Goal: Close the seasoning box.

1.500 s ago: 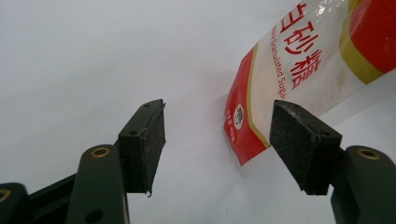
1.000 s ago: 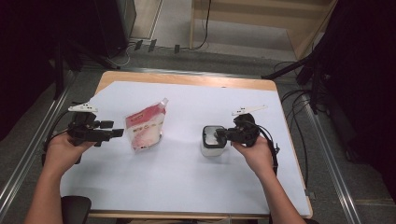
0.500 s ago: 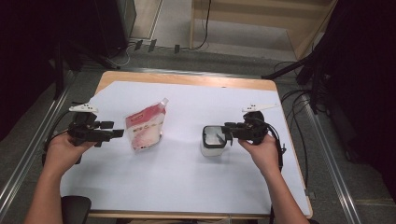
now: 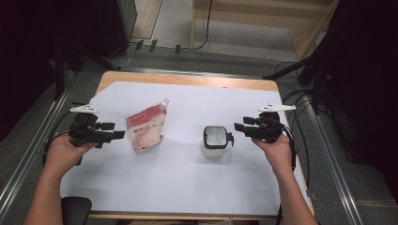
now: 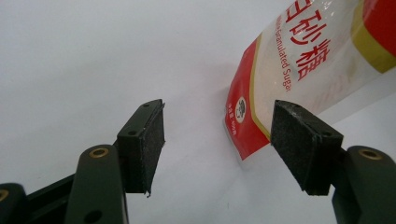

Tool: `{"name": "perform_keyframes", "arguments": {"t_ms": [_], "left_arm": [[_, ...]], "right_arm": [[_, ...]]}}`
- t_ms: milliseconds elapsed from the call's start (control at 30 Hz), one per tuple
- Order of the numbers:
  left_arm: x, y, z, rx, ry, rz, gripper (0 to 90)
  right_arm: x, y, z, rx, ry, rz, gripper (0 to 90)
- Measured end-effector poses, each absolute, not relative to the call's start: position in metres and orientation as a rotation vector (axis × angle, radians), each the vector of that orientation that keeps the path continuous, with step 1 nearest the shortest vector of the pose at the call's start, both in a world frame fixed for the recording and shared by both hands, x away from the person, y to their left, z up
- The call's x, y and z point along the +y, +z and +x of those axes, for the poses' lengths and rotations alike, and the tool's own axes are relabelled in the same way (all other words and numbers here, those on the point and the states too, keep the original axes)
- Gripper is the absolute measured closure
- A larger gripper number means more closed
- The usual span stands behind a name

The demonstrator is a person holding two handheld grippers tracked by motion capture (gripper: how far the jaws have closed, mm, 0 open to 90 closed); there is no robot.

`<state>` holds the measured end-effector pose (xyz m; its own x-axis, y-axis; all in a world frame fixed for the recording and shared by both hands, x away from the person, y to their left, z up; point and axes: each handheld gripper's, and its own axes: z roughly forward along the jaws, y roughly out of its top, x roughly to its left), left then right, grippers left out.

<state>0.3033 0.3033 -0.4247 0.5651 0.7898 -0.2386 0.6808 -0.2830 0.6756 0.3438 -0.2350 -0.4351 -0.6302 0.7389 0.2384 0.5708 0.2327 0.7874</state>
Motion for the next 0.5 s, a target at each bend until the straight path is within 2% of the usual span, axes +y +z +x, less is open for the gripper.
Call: {"name": "perform_keyframes", "arguments": {"t_ms": [267, 500], "left_arm": [[0.304, -0.427, 0.304, 1.185, 0.184, 2.019, 35.5], [0.306, -0.43, 0.306, 1.2, 0.184, 2.015, 33.5]], "right_arm": [[-0.25, -0.449, 0.348, 2.249, 1.371, 1.315, 39.9], [-0.26, -0.462, 0.354, 2.182, 1.289, 1.358, 30.7]]}}
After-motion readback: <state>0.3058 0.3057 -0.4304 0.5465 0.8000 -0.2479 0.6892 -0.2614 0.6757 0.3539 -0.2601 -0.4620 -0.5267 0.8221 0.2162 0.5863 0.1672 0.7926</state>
